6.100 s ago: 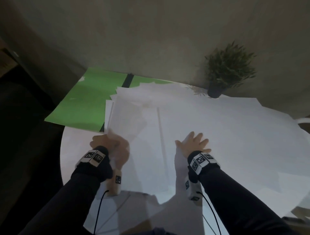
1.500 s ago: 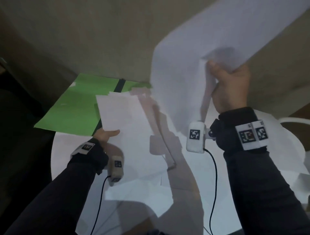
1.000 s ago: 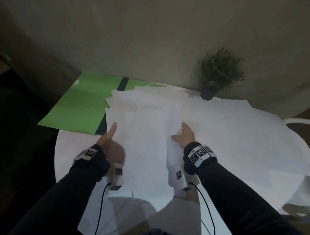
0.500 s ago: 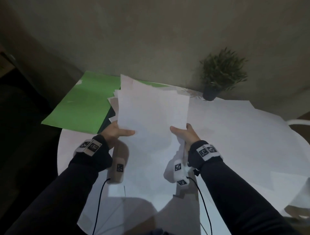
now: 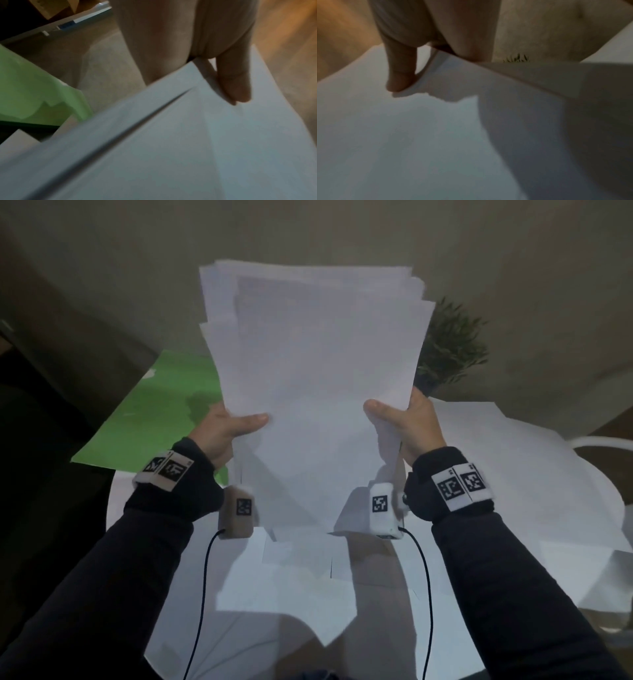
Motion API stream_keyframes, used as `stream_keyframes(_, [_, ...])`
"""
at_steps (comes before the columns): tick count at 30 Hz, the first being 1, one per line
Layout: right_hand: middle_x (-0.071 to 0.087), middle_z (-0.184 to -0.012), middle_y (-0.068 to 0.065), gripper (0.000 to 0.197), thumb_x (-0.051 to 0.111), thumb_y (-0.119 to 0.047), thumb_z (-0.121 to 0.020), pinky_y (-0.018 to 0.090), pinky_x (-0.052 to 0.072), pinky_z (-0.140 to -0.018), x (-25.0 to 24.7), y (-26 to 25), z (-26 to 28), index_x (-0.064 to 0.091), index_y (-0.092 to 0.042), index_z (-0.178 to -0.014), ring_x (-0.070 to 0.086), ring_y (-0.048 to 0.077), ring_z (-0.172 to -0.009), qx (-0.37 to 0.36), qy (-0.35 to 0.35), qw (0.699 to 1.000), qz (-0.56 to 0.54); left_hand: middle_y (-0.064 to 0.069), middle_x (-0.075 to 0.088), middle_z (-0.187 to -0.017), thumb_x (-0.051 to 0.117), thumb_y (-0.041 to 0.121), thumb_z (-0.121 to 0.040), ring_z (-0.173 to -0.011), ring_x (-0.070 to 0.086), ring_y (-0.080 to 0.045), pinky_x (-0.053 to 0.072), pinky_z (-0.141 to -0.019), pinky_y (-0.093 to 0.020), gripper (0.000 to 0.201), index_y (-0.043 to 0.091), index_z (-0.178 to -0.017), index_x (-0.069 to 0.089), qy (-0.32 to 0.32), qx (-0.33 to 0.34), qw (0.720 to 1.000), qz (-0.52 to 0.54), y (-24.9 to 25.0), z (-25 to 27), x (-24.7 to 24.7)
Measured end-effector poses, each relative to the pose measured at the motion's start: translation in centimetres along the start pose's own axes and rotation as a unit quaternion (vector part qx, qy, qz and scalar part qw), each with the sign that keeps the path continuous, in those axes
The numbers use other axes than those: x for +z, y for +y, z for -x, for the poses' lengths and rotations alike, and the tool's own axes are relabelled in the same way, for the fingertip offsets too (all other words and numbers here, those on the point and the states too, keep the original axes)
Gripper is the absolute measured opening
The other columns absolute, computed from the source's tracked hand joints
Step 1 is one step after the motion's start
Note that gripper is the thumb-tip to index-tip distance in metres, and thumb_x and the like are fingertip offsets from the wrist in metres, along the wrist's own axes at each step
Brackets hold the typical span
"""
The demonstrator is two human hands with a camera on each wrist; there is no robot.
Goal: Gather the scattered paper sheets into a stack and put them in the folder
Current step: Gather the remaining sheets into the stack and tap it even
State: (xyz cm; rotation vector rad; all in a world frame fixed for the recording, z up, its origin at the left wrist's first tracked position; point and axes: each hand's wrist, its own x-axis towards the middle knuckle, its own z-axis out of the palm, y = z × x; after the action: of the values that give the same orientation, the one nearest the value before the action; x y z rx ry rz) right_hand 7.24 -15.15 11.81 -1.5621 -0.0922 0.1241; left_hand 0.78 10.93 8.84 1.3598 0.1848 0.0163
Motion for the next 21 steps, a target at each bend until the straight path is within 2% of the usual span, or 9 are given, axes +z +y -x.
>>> stream_keyframes(3, [0.066,-0.113,0.006,0.041,0.073,-0.005,-0.078,0.022,0.053,-0.086,0.8,0.1,0.1,0.059,-0.006,-0.117,0.064,0.011,-0.094,-0.024,0.071,0.997,0.036,0.002,0.070,-0.103,0.063,-0.004,-0.082,-0.096,0.067,-0.016,0.052,-0.088,-0.033,0.050,-0.002,-0.130,0.050,0.056,0.027,0.997,-0.043,0.4,-0.3,1.6])
stream_keyframes(6, [0.065,-0.110,0.000,0.031,0.071,-0.013,-0.081,0.033,0.050,-0.095,2.1,0.3,0.5,0.059,-0.013,-0.109,0.062,0.016,-0.101,-0.051,0.118,0.989,0.072,0.007,0.065,-0.102,0.056,-0.004,-0.088,-0.090,0.064,-0.007,0.053,-0.081,-0.019,0.042,0.001,-0.129,0.048,0.078,0.053,0.992,-0.086,1.0,0.0,3.2])
stream_keyframes(9, [0.062,-0.099,-0.010,0.022,0.064,-0.014,-0.087,0.024,0.049,-0.092,3.2,0.2,1.4,0.055,-0.023,-0.105,0.060,0.009,-0.096,-0.088,0.137,0.985,0.056,0.005,0.063,-0.107,0.053,0.001,-0.091,-0.096,0.062,-0.008,0.052,-0.085,-0.018,0.038,0.004,-0.129,0.048,0.113,0.091,0.986,-0.083,1.4,0.5,4.6])
stream_keyframes(11, [0.062,-0.100,-0.014,0.022,0.060,-0.013,-0.090,0.014,0.047,-0.089,3.6,0.5,2.2,0.055,-0.022,-0.109,0.060,0.001,-0.095,-0.122,0.142,0.982,0.013,0.004,0.062,-0.112,0.054,0.010,-0.093,-0.104,0.061,-0.012,0.050,-0.092,-0.023,0.035,0.010,-0.127,0.050,0.148,0.117,0.979,-0.072,1.2,0.9,5.1])
stream_keyframes(12, [0.063,-0.102,-0.012,0.022,0.060,-0.012,-0.091,0.014,0.047,-0.089,3.7,0.9,2.6,0.055,-0.020,-0.111,0.061,0.002,-0.098,-0.132,0.145,0.981,-0.004,0.002,0.062,-0.116,0.056,0.016,-0.093,-0.110,0.060,-0.016,0.048,-0.096,-0.028,0.034,0.012,-0.126,0.050,0.163,0.126,0.976,-0.068,0.8,1.1,5.2])
stream_keyframes(14, [0.066,-0.108,-0.004,0.025,0.061,-0.012,-0.090,0.022,0.049,-0.094,3.7,2.1,3.2,0.057,-0.015,-0.115,0.063,0.011,-0.105,-0.130,0.135,0.982,-0.010,-0.003,0.058,-0.128,0.060,0.034,-0.089,-0.122,0.054,-0.021,0.042,-0.105,-0.038,0.047,0.010,-0.128,0.050,0.189,0.121,0.972,-0.067,-0.3,1.4,5.2])
stream_keyframes(16, [0.067,-0.107,-0.002,0.028,0.066,-0.014,-0.087,0.030,0.050,-0.094,3.4,3.3,3.6,0.058,-0.015,-0.114,0.063,0.015,-0.106,-0.103,0.113,0.988,0.008,-0.006,0.052,-0.137,0.062,0.041,-0.086,-0.128,0.047,-0.019,0.035,-0.110,-0.038,0.062,0.007,-0.134,0.045,0.200,0.088,0.972,-0.081,-1.4,2.0,5.1])
stream_keyframes(18, [0.067,-0.107,-0.001,0.034,0.071,-0.016,-0.083,0.034,0.051,-0.094,2.9,3.8,3.6,0.058,-0.014,-0.115,0.063,0.017,-0.105,-0.088,0.100,0.991,0.032,-0.004,0.052,-0.136,0.065,0.032,-0.084,-0.124,0.049,-0.016,0.036,-0.108,-0.031,0.060,0.007,-0.135,0.044,0.195,0.079,0.975,-0.077,-2.6,2.3,4.9])
stream_keyframes(21, [0.065,-0.113,0.002,0.041,0.073,-0.017,-0.081,0.031,0.050,-0.096,2.5,3.1,2.8,0.053,-0.016,-0.117,0.062,0.017,-0.108,-0.100,0.099,0.990,0.020,0.002,0.050,-0.127,0.068,0.025,-0.082,-0.115,0.047,-0.011,0.033,-0.095,-0.013,0.063,0.003,-0.135,0.041,0.227,0.064,0.970,-0.065,-3.3,2.7,4.9])
